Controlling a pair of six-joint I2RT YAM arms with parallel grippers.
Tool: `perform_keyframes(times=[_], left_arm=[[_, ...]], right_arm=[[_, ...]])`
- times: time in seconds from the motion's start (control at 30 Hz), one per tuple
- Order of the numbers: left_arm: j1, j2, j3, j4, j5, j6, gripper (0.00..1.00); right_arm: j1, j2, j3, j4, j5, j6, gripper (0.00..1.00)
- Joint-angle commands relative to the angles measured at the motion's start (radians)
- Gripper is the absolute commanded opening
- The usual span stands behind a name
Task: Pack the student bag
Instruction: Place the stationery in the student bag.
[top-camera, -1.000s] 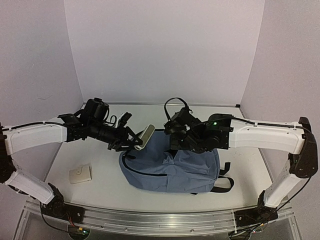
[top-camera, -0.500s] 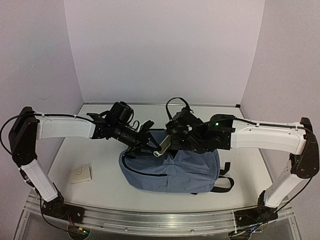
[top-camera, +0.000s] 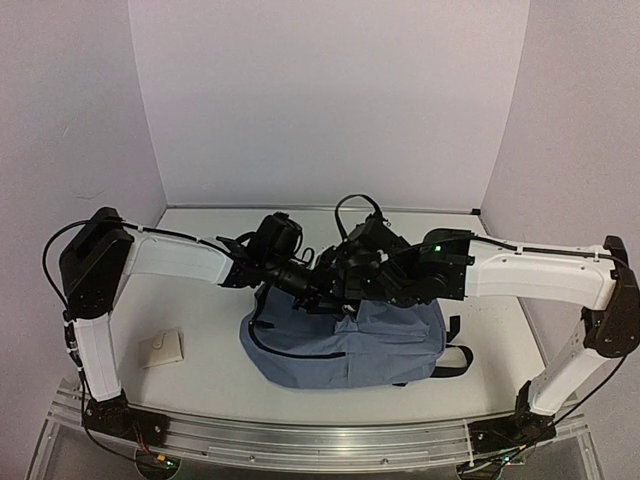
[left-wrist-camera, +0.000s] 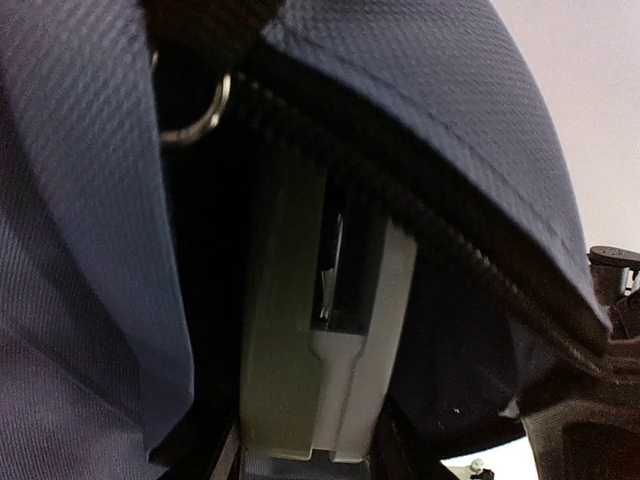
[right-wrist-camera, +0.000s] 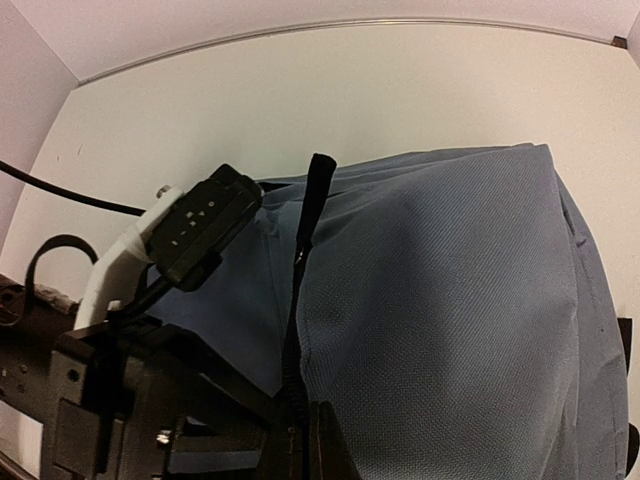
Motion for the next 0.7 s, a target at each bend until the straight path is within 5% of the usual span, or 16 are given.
perform_keyframes(times=[0.0, 0.17, 0.43, 0.67], left_arm=[[-0.019, 0.044, 0.047, 0.213, -0.023, -0.071, 0.15], [-0.032, 0.077, 0.03, 0.299, -0.061, -0.114, 0.25], [-0.032, -0.041, -0.048, 0.158, -0.244, -0.017, 0.59], [-0.032, -0.101, -0.085, 0.103, -0.307, -0.004, 0.6]], right_arm=[[0.002, -0.078, 0.012, 0.106, 0.048, 0.032, 0.0], [0.001, -0.077, 0.001, 0.114, 0.045, 0.042, 0.0], [0.001, -0.08, -0.003, 0.123, 0.043, 0.041, 0.0], [0.001, -0.084, -0.012, 0.127, 0.041, 0.041, 0.0]])
